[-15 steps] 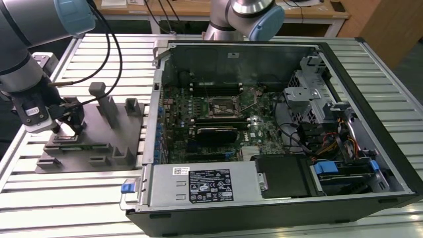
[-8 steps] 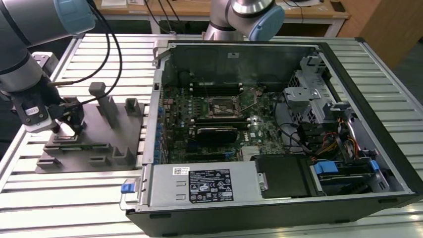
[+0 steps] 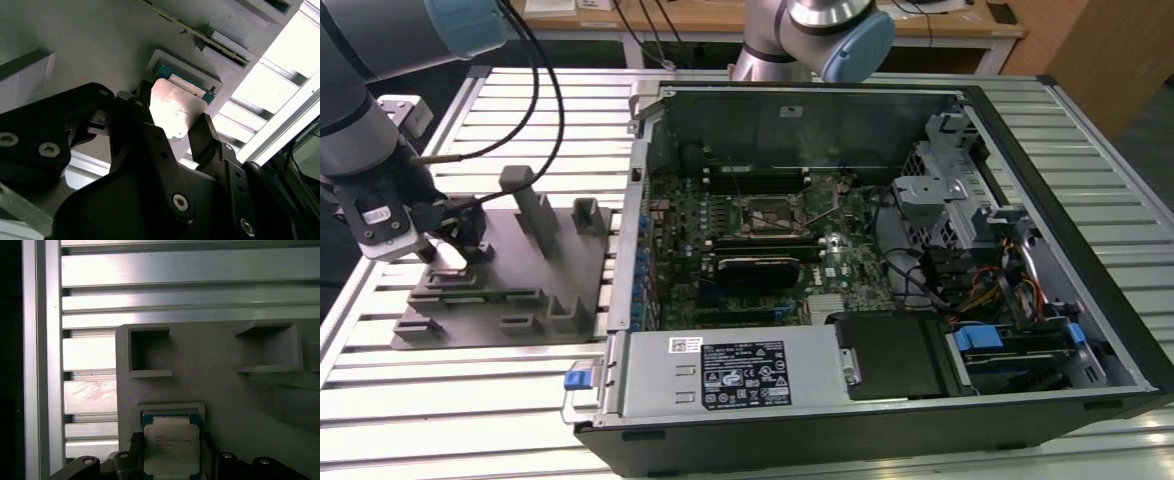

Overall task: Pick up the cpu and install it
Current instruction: 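Pick up the cpu and move it towards the insertion slot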

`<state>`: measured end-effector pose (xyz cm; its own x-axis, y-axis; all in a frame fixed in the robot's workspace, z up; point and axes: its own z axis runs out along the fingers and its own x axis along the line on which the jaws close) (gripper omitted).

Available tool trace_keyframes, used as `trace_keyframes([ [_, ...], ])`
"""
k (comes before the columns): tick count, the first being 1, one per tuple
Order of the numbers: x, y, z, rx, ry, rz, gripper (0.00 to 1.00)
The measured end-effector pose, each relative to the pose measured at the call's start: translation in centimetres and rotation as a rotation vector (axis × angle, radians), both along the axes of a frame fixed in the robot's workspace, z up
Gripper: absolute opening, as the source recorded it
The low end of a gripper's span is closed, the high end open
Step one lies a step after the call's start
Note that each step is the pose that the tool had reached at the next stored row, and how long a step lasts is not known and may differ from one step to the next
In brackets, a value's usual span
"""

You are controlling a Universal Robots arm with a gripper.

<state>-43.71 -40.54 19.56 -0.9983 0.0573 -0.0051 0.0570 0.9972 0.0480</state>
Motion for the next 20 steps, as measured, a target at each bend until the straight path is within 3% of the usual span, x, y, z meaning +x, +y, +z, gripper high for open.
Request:
trace_keyframes([
  [14,0.0,0.0,2.83,0.0001,-0.0007,0.0,0.54],
  [15,0.0,0.0,4.02,0.0001,-0.0033,0.0,0.54],
  [20,0.0,0.01,5.03,0.0,-0.0075,0.0,0.54],
])
